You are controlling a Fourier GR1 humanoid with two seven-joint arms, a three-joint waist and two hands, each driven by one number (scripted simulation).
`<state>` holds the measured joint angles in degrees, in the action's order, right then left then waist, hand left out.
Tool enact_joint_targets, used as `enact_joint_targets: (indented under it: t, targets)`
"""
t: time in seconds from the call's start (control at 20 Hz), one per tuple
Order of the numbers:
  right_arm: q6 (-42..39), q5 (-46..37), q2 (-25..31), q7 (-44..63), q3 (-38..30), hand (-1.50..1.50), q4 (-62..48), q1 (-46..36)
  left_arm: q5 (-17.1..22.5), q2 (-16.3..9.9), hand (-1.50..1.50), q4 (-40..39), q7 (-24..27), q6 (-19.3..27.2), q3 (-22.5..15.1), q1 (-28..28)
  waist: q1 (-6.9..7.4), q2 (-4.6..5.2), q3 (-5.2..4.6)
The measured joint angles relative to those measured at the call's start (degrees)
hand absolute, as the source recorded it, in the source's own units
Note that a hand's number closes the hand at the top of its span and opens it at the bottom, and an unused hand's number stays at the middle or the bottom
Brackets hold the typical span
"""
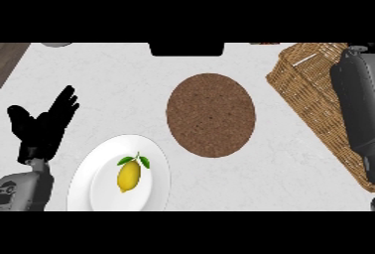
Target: Pick the croissant from the placemat and place it in the basket
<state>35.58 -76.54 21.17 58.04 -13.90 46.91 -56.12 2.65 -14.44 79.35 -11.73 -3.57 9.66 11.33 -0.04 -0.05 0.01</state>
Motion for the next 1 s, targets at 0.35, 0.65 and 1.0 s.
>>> enact_joint_targets:
  t: [0.35,0.65,1.0]
  targets:
    - [2.8,1.4,0.5,-1.1,-3.3,-1.50,-0.2,2.8,0.1,0.0,0.00,1.4,-1.1,-0.4,-0.1,-0.1,0.38,0.11,0.01]
    - [6.3,4.2,0.5,-4.3,-4.6,-1.50,2.9,4.4,-0.3,0.5,0.00,0.9,-1.8,0.1,-0.2,0.9,0.29,0.08,0.00]
    - [11.6,5.8,0.8,-3.2,-10.2,-1.50,15.4,9.5,0.3,-0.9,0.00,1.3,-2.5,-0.4,1.2,0.4,-1.24,-0.49,0.00]
